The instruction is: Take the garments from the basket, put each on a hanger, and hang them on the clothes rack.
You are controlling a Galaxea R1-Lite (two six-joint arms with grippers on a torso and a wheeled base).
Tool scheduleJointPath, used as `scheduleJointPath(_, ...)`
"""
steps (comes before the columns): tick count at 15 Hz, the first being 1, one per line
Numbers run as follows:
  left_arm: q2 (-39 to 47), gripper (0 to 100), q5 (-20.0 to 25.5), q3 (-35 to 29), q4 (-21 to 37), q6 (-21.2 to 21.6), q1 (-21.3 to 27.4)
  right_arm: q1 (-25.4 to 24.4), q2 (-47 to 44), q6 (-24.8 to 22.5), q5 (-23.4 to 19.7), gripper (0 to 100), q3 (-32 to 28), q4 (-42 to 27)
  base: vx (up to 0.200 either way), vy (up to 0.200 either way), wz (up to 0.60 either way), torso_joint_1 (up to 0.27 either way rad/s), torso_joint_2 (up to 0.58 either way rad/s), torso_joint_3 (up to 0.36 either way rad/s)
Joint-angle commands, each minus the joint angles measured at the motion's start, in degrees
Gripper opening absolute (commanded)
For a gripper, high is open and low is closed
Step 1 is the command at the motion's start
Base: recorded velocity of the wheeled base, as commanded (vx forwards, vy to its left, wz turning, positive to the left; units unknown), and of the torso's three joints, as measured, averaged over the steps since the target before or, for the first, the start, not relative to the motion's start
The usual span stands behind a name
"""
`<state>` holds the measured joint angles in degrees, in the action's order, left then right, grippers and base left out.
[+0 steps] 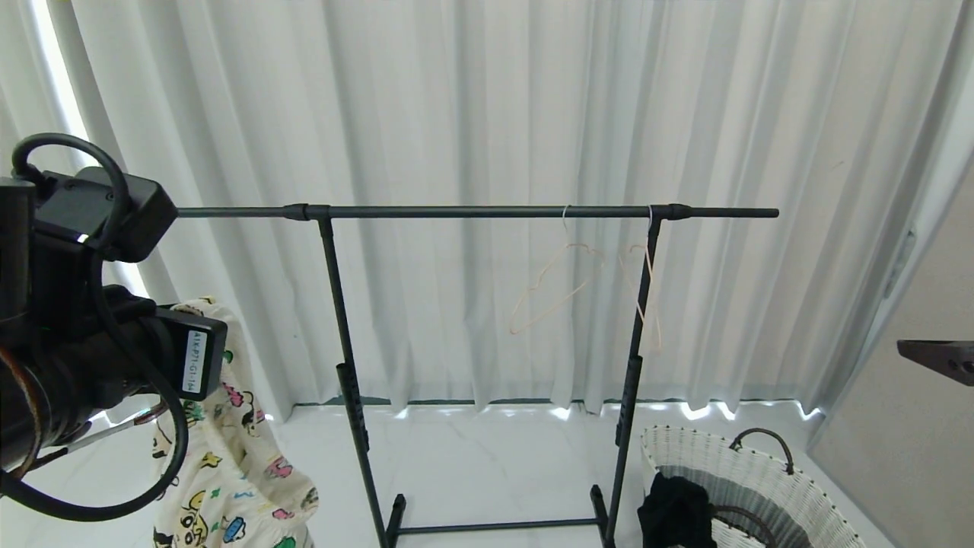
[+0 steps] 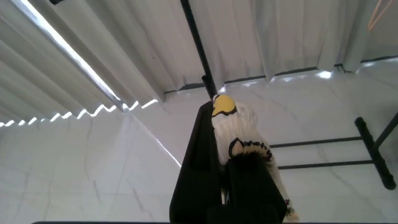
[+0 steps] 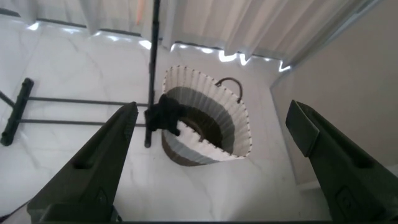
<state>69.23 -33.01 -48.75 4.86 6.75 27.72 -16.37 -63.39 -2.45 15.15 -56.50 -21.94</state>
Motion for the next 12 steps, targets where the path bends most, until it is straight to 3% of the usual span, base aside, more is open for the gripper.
scheduleJointPath(1,0.12,0,-0.03,-0.03,-0.03,0.01,0.14,-0.06,-0.51,-0.01,-0.04,100,-0.01,-0.03,0.000,0.000,0.00,0.000,0.00,0.000)
scheduleJointPath(3,0.12,0,-0.03,-0.12,-0.03,0.01,0.14,-0.15,-0.77,-0.01,-0.12,100,0.17,0.76,0.000,0.000,0.00,0.000,0.00,0.000)
scheduleJointPath(5,0.03,0,-0.03,-0.12,-0.12,-0.16,0.14,-0.15,-1.47,-0.10,-2.06,100,2.27,6.12,0.000,0.000,0.00,0.000,0.00,0.000)
scheduleJointPath(7,0.03,0,0.05,-0.20,-0.21,-0.16,0.14,-0.06,-2.35,-1.07,-3.64,100,4.47,11.13,0.200,0.000,0.00,0.002,0.00,0.002)
scheduleJointPath(12,0.12,0,-0.03,-0.12,-0.91,-0.16,0.14,-0.15,-5.34,-0.80,-3.82,100,5.70,15.53,0.200,0.000,0.00,0.001,0.00,0.002)
